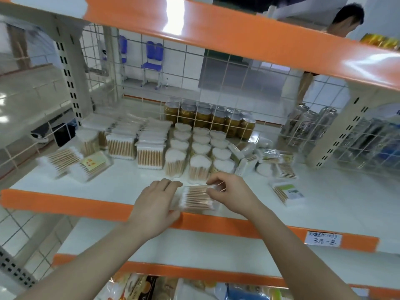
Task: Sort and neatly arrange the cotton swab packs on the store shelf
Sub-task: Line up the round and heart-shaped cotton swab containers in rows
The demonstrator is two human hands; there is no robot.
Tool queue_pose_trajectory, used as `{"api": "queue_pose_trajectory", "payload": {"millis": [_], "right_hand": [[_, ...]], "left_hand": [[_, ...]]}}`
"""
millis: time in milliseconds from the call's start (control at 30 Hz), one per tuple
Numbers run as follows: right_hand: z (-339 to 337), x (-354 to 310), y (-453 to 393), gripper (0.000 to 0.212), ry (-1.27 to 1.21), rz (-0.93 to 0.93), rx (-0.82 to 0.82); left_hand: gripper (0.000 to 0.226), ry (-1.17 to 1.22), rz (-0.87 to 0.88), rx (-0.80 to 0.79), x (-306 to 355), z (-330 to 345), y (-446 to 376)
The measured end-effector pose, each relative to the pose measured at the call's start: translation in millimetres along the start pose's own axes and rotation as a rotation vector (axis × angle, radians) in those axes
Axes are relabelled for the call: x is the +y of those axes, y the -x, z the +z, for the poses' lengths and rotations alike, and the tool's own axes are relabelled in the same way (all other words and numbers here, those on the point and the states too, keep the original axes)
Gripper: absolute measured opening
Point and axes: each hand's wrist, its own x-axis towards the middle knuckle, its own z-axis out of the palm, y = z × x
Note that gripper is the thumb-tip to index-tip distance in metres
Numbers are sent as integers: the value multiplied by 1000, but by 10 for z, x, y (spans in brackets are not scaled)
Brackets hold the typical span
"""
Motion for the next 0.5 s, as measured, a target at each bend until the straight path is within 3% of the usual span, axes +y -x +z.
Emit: {"api": "queue_pose_trajectory", "payload": {"millis": [200,500], "right_hand": [[-269,132,57,2,-168,101,-6],[-492,355,95,6,-291,139,-22]], "left_hand": [[69,-56,116,54,234,158,-126],[70,-105,176,110,597,306,-288]]}}
